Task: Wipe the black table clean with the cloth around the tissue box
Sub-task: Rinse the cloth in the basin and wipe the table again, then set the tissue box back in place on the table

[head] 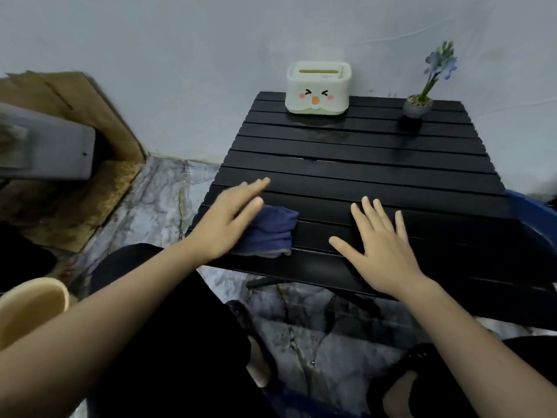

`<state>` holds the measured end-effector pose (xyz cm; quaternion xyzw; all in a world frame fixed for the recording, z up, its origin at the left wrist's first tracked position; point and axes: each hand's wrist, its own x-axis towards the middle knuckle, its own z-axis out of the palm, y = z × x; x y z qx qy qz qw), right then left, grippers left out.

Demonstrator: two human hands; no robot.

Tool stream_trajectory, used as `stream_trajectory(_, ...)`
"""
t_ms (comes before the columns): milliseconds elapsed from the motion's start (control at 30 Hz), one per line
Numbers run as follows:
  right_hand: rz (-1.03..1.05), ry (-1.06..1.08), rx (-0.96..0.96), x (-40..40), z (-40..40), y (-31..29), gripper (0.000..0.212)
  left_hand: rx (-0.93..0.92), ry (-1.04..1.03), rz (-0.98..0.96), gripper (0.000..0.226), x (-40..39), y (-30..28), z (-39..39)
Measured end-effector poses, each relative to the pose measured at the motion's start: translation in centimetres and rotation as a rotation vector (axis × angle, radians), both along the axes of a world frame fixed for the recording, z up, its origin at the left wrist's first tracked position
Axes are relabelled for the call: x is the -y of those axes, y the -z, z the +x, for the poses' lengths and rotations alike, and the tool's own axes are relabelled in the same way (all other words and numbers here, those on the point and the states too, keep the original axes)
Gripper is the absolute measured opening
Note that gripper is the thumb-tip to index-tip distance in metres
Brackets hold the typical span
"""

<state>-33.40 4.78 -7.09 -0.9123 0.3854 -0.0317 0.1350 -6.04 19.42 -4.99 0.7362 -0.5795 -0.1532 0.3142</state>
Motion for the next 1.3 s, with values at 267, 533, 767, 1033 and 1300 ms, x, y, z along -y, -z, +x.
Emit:
stream_trajectory(267, -0.007, 0.007, 0.028, 0.0, -0.1, 0.4, 0.095, 0.139, -0.16, -0.012, 0.024, 0.5, 0.2, 0.2)
stream_trajectory(533, -0.02, 0.019, 0.0, -0.1, 0.5, 0.3, 0.095, 0.438, -0.223, -0.003, 0.051, 1.9, -0.2, -1.6)
stream_trajectory(767, -0.029, 0.028, 0.003, -0.5, 0.3, 0.2, 0.094, 0.564, -0.121, 0.25, 0.083, 2.4, 3.0, -5.3)
stream_trajectory(1033, 0.053, 0.055, 0.088, 1.0, 1.2, -1.0, 0.088, 0.474, -0.07, 0.247, 0.077, 3.9, 1.0, -4.7)
stream_trajectory(1300, 0.044, 0.064, 0.237, 10.4, 7.4, -4.9, 0.087, 0.405, -0.05, 0.049, 0.078, 13.5, -3.3, 0.7)
